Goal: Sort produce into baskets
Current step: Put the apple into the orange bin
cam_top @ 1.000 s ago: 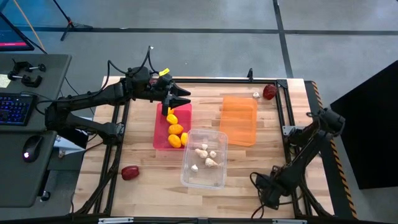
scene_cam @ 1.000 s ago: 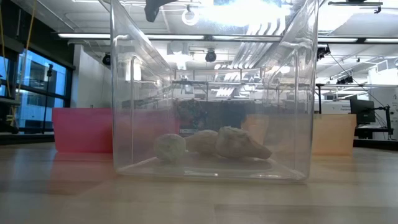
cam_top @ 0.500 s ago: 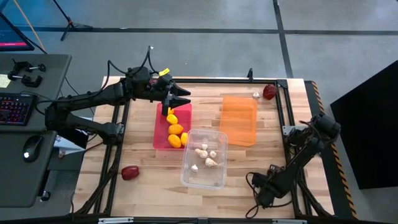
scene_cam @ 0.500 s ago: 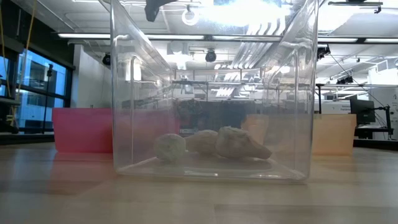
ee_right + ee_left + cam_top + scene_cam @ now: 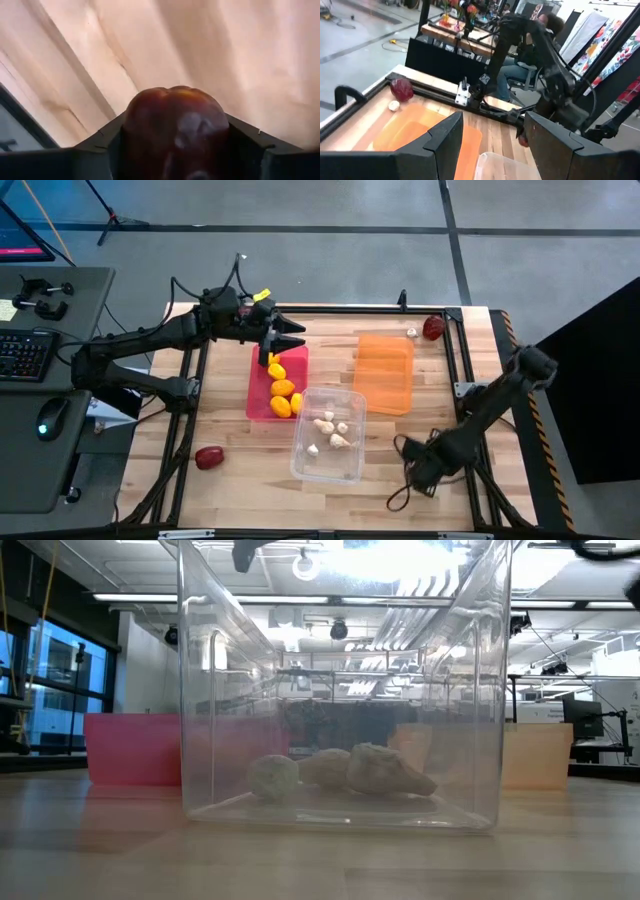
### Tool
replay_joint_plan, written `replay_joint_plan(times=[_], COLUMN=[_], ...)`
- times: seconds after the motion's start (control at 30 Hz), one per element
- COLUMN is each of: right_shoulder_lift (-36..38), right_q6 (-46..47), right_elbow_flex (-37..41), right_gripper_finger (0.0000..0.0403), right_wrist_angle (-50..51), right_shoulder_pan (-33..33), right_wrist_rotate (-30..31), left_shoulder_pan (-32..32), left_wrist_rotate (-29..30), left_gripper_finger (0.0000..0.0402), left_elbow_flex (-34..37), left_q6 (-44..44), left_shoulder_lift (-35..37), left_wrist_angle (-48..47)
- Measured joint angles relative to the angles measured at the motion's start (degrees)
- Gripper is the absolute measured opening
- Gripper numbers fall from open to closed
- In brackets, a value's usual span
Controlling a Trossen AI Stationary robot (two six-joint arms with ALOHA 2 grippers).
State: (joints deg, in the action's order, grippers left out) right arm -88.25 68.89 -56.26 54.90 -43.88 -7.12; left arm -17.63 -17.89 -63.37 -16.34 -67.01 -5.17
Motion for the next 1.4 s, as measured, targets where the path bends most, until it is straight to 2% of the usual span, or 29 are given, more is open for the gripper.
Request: replay_joint_plan(times=[0.07,0.1,0.2,0.27,0.37,0.53,0.63,0.7,0.8,0.93,1.0,1.4], right_shoulder_lift=[5.0,7.4,14.5,18.5,22.2,23.1,23.0,23.0,23.0,23.0,23.0,23.0], right_q6=[1.0,1.8,4.3,4.7,1.8,-8.4,-10.9,-10.7,-8.3,-3.2,-3.1,-3.2], right_elbow_flex=[-1.4,-2.6,-6.0,-6.9,-6.1,-0.6,3.2,5.9,8.9,11.9,13.2,14.4], right_gripper_finger=[0.0227,0.0227,0.0230,0.0239,0.0245,0.0248,0.0249,0.0250,0.0251,0.0252,0.0252,0.0260], right_wrist_angle=[5.2,8.1,15.9,17.1,17.4,12.6,2.7,-5.7,-15.1,-22.3,-24.1,-24.0], right_shoulder_pan=[1.5,2.3,5.4,8.3,15.5,28.2,33.6,36.3,39.4,41.9,42.4,44.5], right_wrist_rotate=[3.7,7.4,22.6,33.1,39.5,40.2,43.7,46.9,48.4,48.3,46.1,40.5], left_shoulder_pan=[-0.6,-1.1,-2.5,-3.2,-3.5,-3.1,-2.2,-1.5,-0.5,1.0,1.7,2.3], left_wrist_rotate=[-0.1,-0.1,0.3,0.9,3.5,4.1,4.0,4.0,4.0,4.0,4.0,4.0], left_gripper_finger=[0.0200,0.0200,0.0200,0.0200,0.0200,0.0200,0.0200,0.0200,0.0200,0.0200,0.0200,0.0200], left_elbow_flex=[0.0,0.0,0.0,0.0,0.0,0.0,0.0,0.0,0.0,0.0,0.0,0.0], left_q6=[0.4,0.5,0.5,0.5,0.5,0.1,0.0,0.0,-1.2,-2.9,-2.9,-2.4], left_shoulder_lift=[1.3,2.1,4.9,6.6,8.3,9.0,8.8,8.8,8.8,8.8,8.8,8.8], left_wrist_angle=[0.4,1.1,2.6,3.1,3.0,2.7,0.0,-2.9,-6.8,-9.1,-9.2,-8.7])
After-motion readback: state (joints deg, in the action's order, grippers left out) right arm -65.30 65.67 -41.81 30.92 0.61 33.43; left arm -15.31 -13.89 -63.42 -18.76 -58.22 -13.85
